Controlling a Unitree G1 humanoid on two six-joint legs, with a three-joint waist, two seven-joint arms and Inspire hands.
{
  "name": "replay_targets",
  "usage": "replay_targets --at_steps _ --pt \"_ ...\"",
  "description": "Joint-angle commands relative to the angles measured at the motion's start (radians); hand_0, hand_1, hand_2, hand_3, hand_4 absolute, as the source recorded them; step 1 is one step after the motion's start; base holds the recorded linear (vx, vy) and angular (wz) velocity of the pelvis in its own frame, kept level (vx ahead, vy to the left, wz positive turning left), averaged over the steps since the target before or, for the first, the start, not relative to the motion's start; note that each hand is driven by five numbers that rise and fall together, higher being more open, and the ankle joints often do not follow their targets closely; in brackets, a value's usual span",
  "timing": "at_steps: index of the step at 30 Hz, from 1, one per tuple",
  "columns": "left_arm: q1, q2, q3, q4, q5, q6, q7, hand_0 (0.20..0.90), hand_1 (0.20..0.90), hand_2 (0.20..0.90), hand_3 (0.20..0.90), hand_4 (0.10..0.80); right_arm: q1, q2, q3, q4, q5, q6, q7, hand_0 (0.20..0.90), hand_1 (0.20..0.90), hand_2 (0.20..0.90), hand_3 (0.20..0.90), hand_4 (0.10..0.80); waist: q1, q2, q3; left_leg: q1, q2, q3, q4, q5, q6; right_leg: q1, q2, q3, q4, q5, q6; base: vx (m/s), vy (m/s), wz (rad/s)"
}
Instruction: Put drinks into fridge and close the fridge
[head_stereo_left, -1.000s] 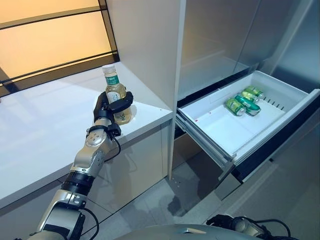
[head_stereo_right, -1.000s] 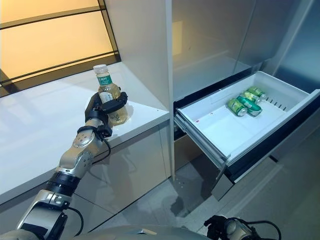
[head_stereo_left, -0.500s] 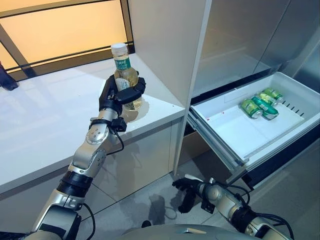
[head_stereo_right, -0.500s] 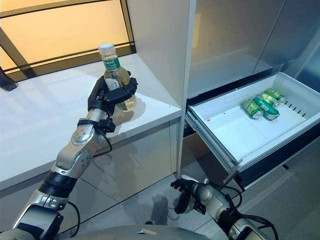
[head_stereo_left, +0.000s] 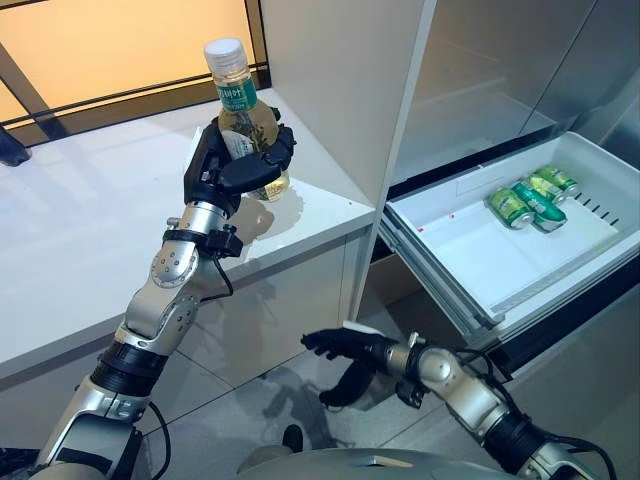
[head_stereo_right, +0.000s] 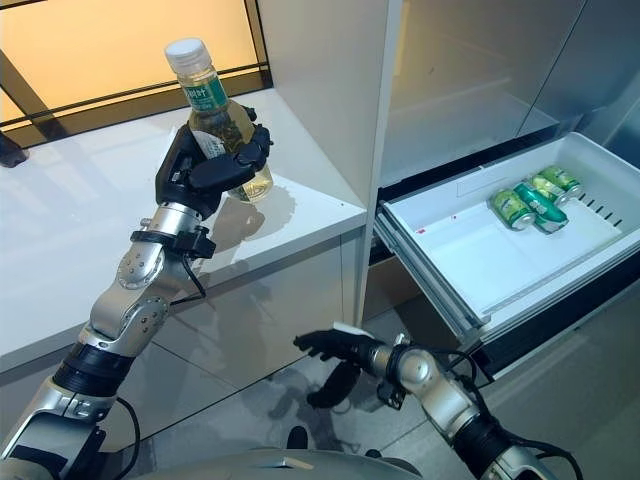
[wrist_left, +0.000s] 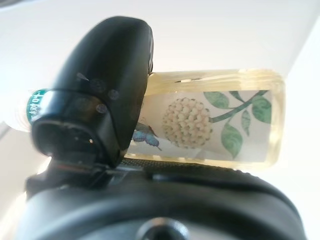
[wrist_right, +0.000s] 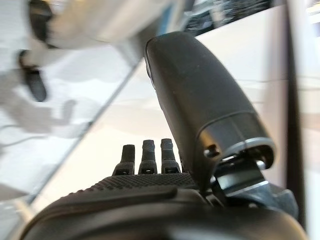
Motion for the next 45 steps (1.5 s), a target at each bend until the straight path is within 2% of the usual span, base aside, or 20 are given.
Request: replay_targets --at_steps 1,4,9,13,18,28,40,45 --pt "-0.138 -0.005 0.096 -0.137 -0.041 -0.233 -0.07 0.3 0.3 0.3 0.2 0.1 -0.094 -0.026 -0.083 -0.165 0.171 -0.151 0.106 0.9 0.9 0.9 0.9 0.8 -0.011 -0.007 -0.077 0.043 -0.043 -0.033 0.001 -0.109 0.017 -0.031 -0.021 0.003 0.027 0.024 0.064 0.0 0.0 0.0" --pt "-0.084 -0.021 0.142 -0.152 -0.01 -0.256 -0.123 0.3 0.3 0.3 0.2 0.1 -0.112 -0.043 -0.192 -0.259 0.313 -0.174 0.189 0.9 0.9 0.9 0.9 0.8 -0.013 -0.013 -0.084 0.039 -0.043 -0.029 0.001 -0.102 0.017 -0.039 -0.022 0.004 0.031 0.032 0.064 0.0 0.0 0.0" --pt "-0.035 -0.017 0.201 -0.145 0.003 -0.255 -0.162 0.3 0.3 0.3 0.2 0.1 -0.108 -0.061 -0.314 -0.329 0.431 -0.191 0.197 0.9 0.9 0.9 0.9 0.8 -0.017 -0.015 -0.093 0.041 -0.043 -0.025 0.001 -0.106 0.018 -0.039 -0.022 0.006 0.029 0.033 0.066 0.003 -0.001 -0.01" --pt "-0.004 -0.011 0.232 -0.128 0.021 -0.264 -0.224 0.3 0.3 0.3 0.2 0.1 -0.11 -0.057 -0.411 -0.355 0.481 -0.23 0.139 0.9 0.9 0.9 0.9 0.8 -0.022 -0.015 -0.097 0.041 -0.043 -0.024 0.001 -0.109 0.02 -0.042 -0.021 0.006 0.03 0.033 0.066 0.0 0.0 0.0" --pt "-0.006 0.02 0.231 -0.12 0.079 -0.261 -0.26 0.3 0.3 0.3 0.2 0.1 -0.133 -0.084 -0.458 -0.363 0.483 -0.258 0.071 0.9 0.9 0.9 0.9 0.8 -0.025 -0.015 -0.101 0.037 -0.042 -0.019 0.001 -0.109 0.021 -0.047 -0.02 0.007 0.027 0.037 0.066 0.0 0.0 0.0" --pt "-0.052 0.022 0.17 -0.133 0.027 -0.279 -0.34 0.3 0.3 0.3 0.2 0.1 -0.197 -0.092 -0.412 -0.337 0.511 -0.157 -0.004 0.9 0.9 0.9 0.9 0.8 -0.023 -0.019 -0.101 0.034 -0.041 -0.015 0.001 -0.107 0.019 -0.049 -0.02 0.004 0.023 0.042 0.065 0.0 0.0 0.0" --pt "-0.158 0.016 0.03 -0.132 0.033 -0.21 -0.392 0.3 0.3 0.3 0.2 0.1 -0.373 -0.063 -0.257 -0.26 0.552 -0.066 -0.062 0.9 0.9 0.9 0.9 0.8 -0.008 -0.021 -0.101 0.036 -0.043 -0.02 0.001 -0.108 0.019 -0.044 -0.019 -0.002 0.02 0.043 0.061 0.0 0.0 0.0" --pt "-0.189 0.011 0.0 -0.126 0.018 -0.196 -0.407 0.3 0.3 0.3 0.2 0.1 -0.427 -0.047 -0.219 -0.224 0.573 -0.036 -0.083 0.9 0.9 0.9 0.9 0.8 0.0 -0.023 -0.104 0.034 -0.044 -0.022 0.001 -0.107 0.019 -0.044 -0.02 -0.007 0.019 0.043 0.059 0.0 0.0 0.0"
